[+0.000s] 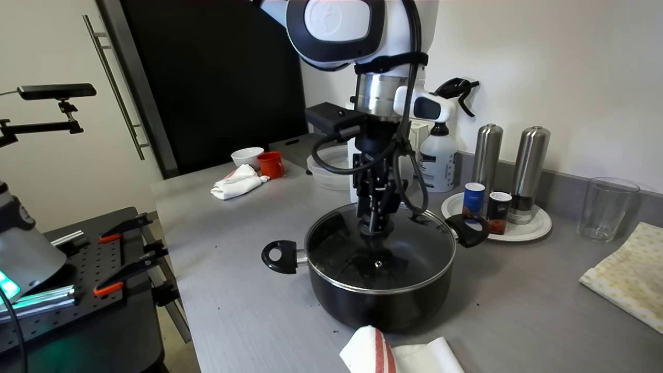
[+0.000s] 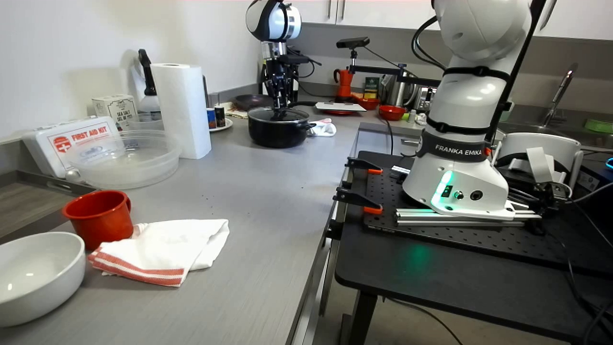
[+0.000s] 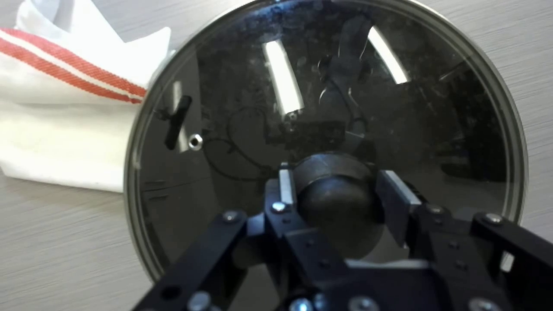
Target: Put the glass lid on the black pot
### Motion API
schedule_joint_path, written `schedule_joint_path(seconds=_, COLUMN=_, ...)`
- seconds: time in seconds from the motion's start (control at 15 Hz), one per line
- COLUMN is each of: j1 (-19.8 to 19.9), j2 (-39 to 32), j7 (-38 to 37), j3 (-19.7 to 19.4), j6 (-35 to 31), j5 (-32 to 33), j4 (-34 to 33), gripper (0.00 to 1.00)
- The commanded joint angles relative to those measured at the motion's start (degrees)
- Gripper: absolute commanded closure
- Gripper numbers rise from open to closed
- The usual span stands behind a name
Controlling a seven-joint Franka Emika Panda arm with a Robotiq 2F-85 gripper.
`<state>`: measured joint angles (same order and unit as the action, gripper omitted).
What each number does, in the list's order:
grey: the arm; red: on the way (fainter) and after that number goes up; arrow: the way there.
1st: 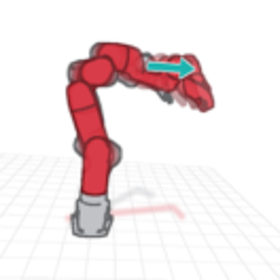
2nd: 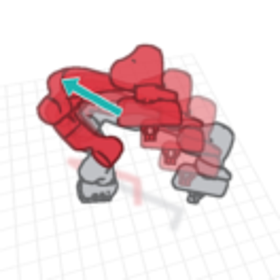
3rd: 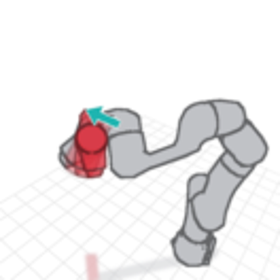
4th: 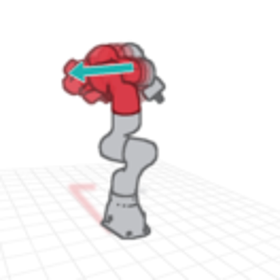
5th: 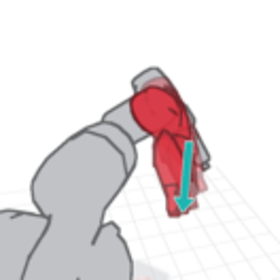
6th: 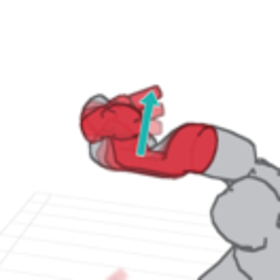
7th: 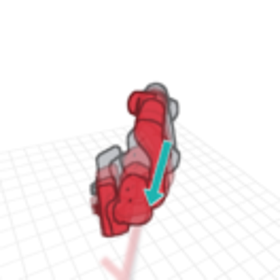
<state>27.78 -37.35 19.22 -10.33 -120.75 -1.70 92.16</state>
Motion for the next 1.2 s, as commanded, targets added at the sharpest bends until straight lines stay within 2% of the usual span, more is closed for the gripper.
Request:
schedule_joint_path(seconds=0.0, j1=0.0, j2=-1.0, j7=-0.59, j3=-0.06, j6=1.3, j5=-0.71, j4=-1.96, gripper=0.75)
schedule_joint_path(seconds=0.07, j1=-0.04, j2=-1.01, j7=-0.63, j3=-0.08, j6=1.32, j5=-0.64, j4=-1.98, gripper=0.75)
schedule_joint_path(seconds=0.13, j1=-0.1, j2=-1.0, j7=-0.69, j3=-0.11, j6=1.28, j5=-0.57, j4=-1.96, gripper=0.39)
schedule_joint_path(seconds=0.2, j1=0.06, j2=-0.86, j7=-0.36, j3=0.1, j6=1.27, j5=-0.86, j4=-1.85, gripper=0.24)
schedule_joint_path(seconds=0.4, j1=-0.06, j2=-0.19, j7=-0.23, j3=0.24, j6=0.68, j5=-0.87, j4=-1.23, gripper=0.05)
schedule_joint_path(seconds=0.53, j1=-0.11, j2=-0.04, j7=-0.17, j3=0.32, j6=0.57, j5=-0.89, j4=-1.18, gripper=0.0)
schedule_joint_path(seconds=1.13, j1=-0.32, j2=-0.28, j7=-0.05, j3=0.09, j6=-0.16, j5=-0.18, j4=-1.18, gripper=0.0)
